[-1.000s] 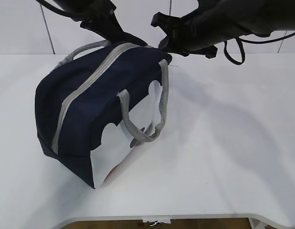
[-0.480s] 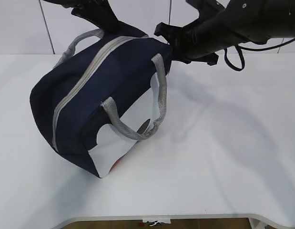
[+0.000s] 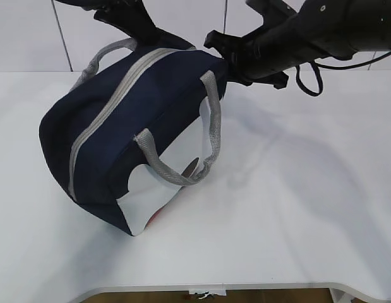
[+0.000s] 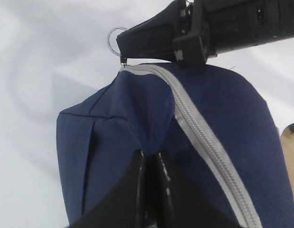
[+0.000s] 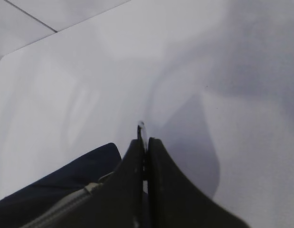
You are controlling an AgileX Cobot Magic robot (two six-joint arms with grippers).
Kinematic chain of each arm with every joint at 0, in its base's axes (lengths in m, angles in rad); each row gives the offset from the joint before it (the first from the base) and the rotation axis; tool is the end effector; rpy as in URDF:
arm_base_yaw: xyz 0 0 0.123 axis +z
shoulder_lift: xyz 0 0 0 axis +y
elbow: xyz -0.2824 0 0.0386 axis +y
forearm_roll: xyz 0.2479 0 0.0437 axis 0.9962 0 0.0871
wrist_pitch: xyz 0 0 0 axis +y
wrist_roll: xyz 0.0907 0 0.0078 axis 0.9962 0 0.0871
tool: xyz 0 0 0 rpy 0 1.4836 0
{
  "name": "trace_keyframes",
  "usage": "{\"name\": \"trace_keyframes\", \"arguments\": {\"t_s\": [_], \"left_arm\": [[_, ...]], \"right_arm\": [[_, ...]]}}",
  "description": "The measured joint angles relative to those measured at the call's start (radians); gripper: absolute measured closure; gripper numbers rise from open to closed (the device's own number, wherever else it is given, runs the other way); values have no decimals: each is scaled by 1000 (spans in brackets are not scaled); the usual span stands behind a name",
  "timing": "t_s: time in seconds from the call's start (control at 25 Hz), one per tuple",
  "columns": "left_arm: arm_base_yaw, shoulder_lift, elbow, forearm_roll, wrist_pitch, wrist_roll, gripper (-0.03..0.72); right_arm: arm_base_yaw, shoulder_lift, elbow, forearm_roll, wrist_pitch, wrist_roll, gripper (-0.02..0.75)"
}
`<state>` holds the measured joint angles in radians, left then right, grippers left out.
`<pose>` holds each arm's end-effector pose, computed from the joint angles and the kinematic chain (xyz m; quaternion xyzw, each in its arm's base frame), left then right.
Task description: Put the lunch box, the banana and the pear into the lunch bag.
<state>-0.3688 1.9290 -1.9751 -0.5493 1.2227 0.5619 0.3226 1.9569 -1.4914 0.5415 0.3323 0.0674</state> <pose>0.3767 -0.1935 0.3608 0.3935 0.8484 -0.2463 0.2544 0.4255 0.1584 0.2423 0.0804 0.8933 0.2591 0.3584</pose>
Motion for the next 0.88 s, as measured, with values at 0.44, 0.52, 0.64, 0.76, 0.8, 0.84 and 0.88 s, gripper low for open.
{"name": "trace_keyframes", "arguments": {"t_s": [0.44, 0.52, 0.64, 0.76, 0.8, 0.84, 0.88], "left_arm": [[0, 12, 0, -4, 10, 2, 685], [2, 14, 0, -4, 12, 2, 685], [2, 22, -2, -5, 12, 2, 685], [2, 34, -4, -5, 12, 2, 685], [2, 39, -4, -5, 12, 2, 685], [2, 46, -4, -5, 12, 2, 685], [2, 51, -4, -5, 12, 2, 685]], "right_arm": [[-20, 13, 7, -27, 3, 0, 567], [-26, 19, 8, -34, 3, 0, 484], [-26, 19, 8, -36, 3, 0, 405], [-26, 19, 8, -40, 3, -2, 385], [-26, 19, 8, -48, 3, -2, 383], [-26, 17, 8, -50, 5, -7, 381], [-26, 12, 8, -54, 7, -13, 379]]}}
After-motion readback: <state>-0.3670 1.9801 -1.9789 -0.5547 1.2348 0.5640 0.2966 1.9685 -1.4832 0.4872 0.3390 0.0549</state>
